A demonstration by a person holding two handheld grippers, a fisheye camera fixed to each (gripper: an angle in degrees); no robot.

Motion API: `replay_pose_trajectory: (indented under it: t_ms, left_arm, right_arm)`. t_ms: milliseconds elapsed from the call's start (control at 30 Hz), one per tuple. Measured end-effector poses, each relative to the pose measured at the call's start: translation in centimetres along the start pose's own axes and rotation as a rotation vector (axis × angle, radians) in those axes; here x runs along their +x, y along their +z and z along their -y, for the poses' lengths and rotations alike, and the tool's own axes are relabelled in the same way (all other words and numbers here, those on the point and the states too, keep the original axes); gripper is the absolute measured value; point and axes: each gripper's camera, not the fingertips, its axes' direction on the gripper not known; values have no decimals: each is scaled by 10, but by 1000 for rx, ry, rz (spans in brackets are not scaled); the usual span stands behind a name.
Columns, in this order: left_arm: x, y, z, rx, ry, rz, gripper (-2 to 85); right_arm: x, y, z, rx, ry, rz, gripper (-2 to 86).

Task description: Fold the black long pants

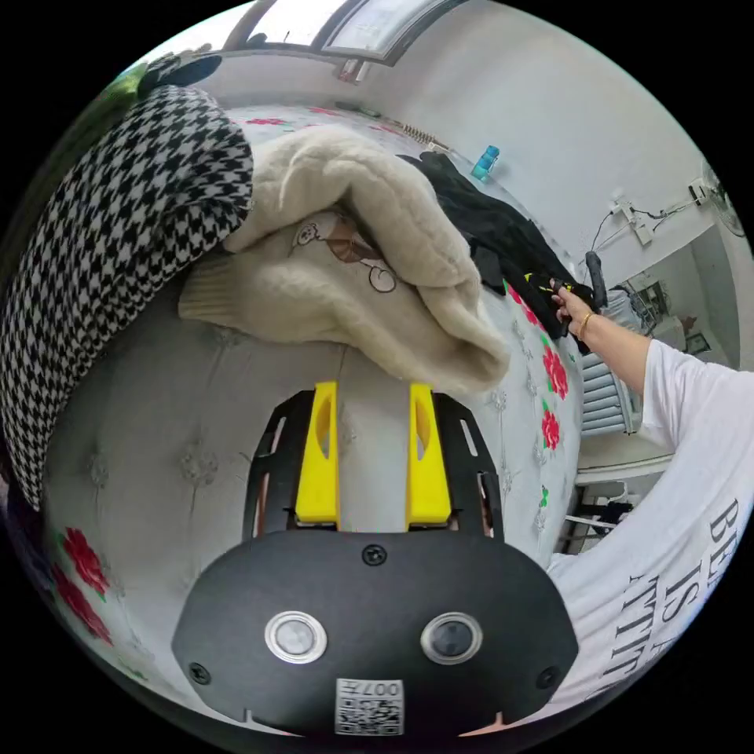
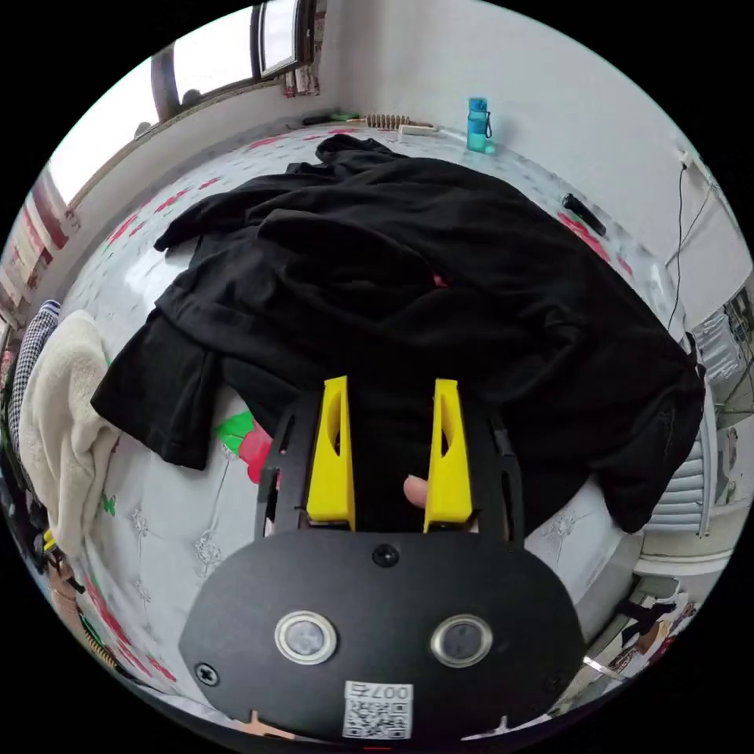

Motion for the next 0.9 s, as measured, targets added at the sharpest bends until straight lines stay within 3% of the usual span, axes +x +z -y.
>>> replay_pose_trajectory:
  t_ms: [100, 267, 400, 533, 700, 767, 900]
  left_arm:
    - [18, 39, 48, -71, 8, -62, 94]
    - [115, 79, 125, -100, 264, -109, 111]
    - [135, 61, 112, -104, 358, -27, 101]
    - [80, 9, 25, -136, 204, -84, 82]
    - [10, -84, -122, -162, -100, -74, 62]
    - [-4, -141, -187, -118, -230, -42, 64]
    - [1, -216, -257, 19, -351, -5, 64]
  right_arm:
    - [11, -20, -5, 46, -83, -27, 30]
    - [45, -73, -14, 187, -83, 20, 4]
    - [86, -140, -34, 357, -37, 164, -1]
    - [138, -171, -74, 445, 94, 412, -2]
    - [223, -179, -139, 596, 311, 987, -2]
    - [241, -193, -156, 682, 369, 1130, -3]
    - [233, -280, -174, 787, 230, 1186, -2]
